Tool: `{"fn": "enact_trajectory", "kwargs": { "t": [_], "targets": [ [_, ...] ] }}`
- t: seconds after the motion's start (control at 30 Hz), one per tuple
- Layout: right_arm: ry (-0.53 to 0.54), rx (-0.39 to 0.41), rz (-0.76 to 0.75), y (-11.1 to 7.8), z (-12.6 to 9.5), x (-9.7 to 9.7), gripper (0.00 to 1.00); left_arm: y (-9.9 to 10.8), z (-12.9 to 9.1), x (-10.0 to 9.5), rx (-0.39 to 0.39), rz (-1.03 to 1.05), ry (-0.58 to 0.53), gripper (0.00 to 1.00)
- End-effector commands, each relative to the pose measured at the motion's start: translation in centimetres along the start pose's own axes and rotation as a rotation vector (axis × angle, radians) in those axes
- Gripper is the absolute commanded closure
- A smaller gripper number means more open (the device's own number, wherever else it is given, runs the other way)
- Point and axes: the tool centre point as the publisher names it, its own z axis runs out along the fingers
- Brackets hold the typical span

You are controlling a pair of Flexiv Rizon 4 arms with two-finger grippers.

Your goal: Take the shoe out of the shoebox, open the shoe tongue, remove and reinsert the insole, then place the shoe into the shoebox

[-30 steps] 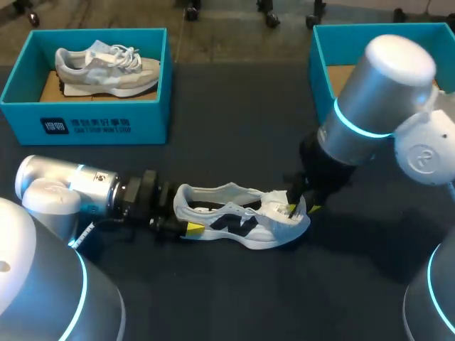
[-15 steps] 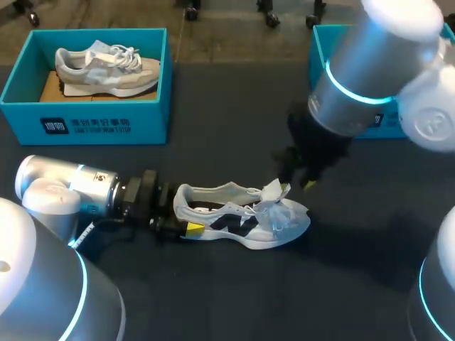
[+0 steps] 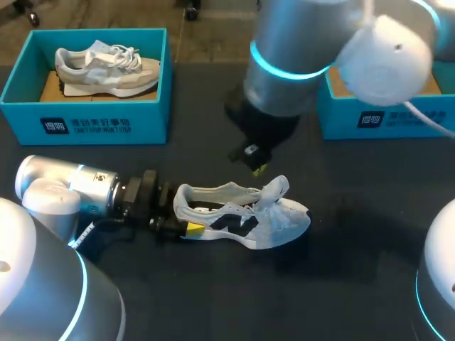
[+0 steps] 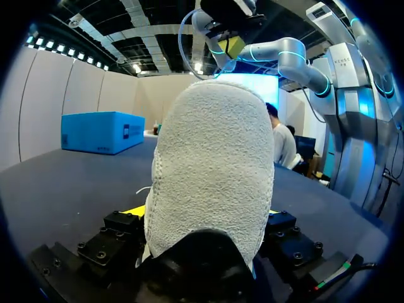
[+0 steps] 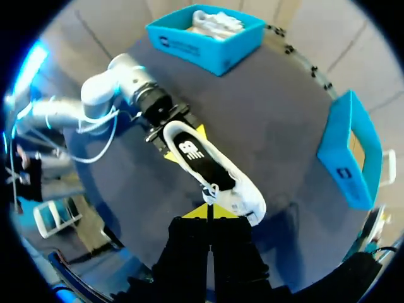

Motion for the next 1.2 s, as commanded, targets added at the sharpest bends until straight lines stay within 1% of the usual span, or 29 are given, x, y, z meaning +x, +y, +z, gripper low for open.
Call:
{"fn": "enact_trajectory", "kwargs": {
  "t": [0.03, 0.07, 0.4, 0.53, 0.67, 0.77, 0.8, 0.83, 0.87, 1.17, 1.2],
  "targets": [
    [-0.023, -0.039, -0.468, 1.3, 1.6, 2.3, 1.00, 0.9, 0.3, -0.3, 0.002, 0.000, -0.001, 1.00],
    [0.017, -0.038, -0.418, 1.2, 1.7, 2.3, 1.00, 0.9, 0.3, -0.3, 0.002, 0.000, -0.001, 1.00],
    [0.017, -0.038, -0.418, 1.2, 1.7, 2.3, 1.00, 0.9, 0.3, -0.3, 0.002, 0.000, -0.001, 1.00],
    [0.007, 0.001, -0.456, 2.5, 3.4, 2.8, 1.00, 0.9, 0.3, -0.3, 0.002, 0.000, -0.001, 1.00],
    [-0.004, 0.011, -0.490, 3.2, 4.9, 3.0, 1.00, 0.9, 0.3, -0.3, 0.002, 0.000, -0.001, 1.00],
    [0.000, 0.001, -0.511, 3.5, 5.8, 2.9, 1.00, 0.9, 0.3, -0.3, 0.002, 0.000, -0.001, 1.00],
    [0.004, -0.009, -0.558, 3.8, 6.5, 3.1, 1.00, 0.9, 0.3, -0.3, 0.002, 0.000, -0.001, 1.00],
    [-0.005, 0.006, -0.618, 4.0, 6.9, 3.2, 1.00, 0.9, 0.3, -0.3, 0.002, 0.000, -0.001, 1.00],
    [-0.009, 0.018, -0.664, 4.0, 7.1, 3.3, 1.00, 0.9, 0.3, -0.3, 0.002, 0.000, -0.001, 1.00],
    [-0.009, 0.018, -0.664, 4.0, 7.1, 3.3, 1.00, 0.9, 0.3, -0.3, 0.002, 0.000, -0.001, 1.00],
    [-0.008, 0.025, -0.666, 4.3, 7.7, 3.5, 1.00, 0.9, 0.3, -0.3, 0.002, 0.000, -0.001, 1.00]
  ]
}}
